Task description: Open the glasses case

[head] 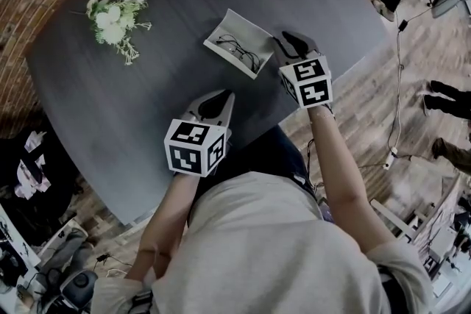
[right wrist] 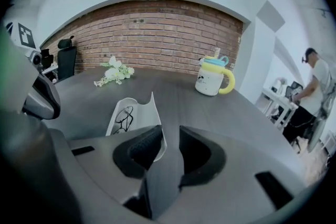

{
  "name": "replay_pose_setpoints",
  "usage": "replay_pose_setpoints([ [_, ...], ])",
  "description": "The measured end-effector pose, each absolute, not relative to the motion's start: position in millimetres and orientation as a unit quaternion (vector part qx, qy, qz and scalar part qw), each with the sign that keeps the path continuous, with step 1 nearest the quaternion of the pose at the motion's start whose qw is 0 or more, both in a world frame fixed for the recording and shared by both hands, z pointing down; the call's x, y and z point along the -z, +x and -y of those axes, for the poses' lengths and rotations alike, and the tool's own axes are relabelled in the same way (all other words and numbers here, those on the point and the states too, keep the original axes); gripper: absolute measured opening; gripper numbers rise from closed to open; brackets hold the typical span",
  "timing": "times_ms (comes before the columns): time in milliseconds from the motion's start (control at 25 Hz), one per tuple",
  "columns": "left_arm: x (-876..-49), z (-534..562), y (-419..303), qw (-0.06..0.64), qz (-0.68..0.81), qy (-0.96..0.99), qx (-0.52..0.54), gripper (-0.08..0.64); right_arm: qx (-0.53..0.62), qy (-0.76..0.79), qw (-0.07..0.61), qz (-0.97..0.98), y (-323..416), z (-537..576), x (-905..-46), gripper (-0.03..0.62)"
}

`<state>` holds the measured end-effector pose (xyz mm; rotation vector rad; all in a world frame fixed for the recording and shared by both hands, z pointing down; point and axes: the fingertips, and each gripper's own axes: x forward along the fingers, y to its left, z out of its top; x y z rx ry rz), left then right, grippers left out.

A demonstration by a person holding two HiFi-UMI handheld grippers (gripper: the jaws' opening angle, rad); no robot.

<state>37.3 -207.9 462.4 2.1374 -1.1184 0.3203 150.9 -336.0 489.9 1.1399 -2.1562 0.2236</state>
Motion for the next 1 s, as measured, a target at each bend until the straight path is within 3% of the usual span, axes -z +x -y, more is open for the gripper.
replay_pose_setpoints([
  [480,-446.9,215.5,29.8,0.319,0.444,0.830,-0.110,0.029,-0.175,0.406,0.189,0.877,132.6,259.5,-439.9,0.098],
  [640,-444.4,211.1,33.6,0.317,0.440,0.833,-0.110,0.029,-0.216,0.393,0.144,0.882,125.0,234.5,-432.3,0.006],
  [1000,-441.6,204.7,37.1,0.320,0.440,0.832,-0.110,0.029,-0.238,0.381,0.129,0.884,106.8,208.7,-423.8,0.005],
])
